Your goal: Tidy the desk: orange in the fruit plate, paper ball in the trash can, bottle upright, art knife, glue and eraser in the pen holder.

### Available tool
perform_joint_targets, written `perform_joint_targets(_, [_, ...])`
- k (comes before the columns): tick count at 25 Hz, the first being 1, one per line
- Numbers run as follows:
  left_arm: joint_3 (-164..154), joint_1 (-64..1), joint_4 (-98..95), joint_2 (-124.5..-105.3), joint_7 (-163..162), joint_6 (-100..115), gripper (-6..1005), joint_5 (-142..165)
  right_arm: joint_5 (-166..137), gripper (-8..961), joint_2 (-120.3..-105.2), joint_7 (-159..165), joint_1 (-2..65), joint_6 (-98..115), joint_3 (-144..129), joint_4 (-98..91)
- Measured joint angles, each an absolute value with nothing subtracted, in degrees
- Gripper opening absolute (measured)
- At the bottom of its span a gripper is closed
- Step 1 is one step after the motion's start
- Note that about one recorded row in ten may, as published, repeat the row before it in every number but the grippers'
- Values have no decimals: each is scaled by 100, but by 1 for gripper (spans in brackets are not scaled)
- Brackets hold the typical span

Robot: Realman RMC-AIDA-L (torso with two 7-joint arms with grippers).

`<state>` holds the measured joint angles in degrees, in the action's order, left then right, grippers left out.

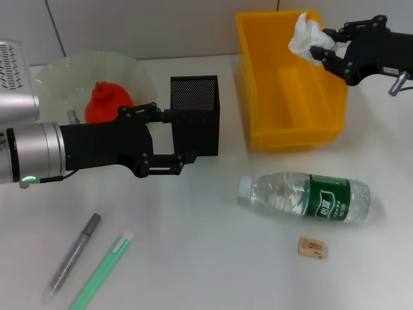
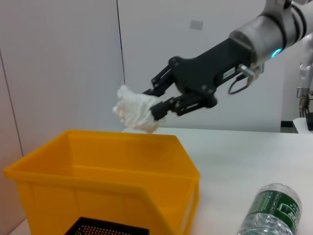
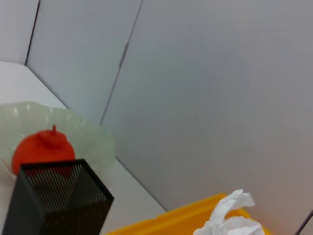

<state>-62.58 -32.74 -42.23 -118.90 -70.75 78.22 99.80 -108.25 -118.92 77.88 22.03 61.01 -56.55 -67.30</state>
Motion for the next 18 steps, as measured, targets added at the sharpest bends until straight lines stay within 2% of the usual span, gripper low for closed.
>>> perform_joint_targets(12, [-6313, -3296, -4167, -11892, -7075, 7752, 835, 9985, -10836, 282, -11827, 7558, 2717, 5754, -5651, -5892])
perform_joint_targets(18, [-6320, -3282, -4166, -11892, -7069, 7751, 834, 9985, -10834, 294, -11881, 7517, 2690, 5622, -5651, -5921])
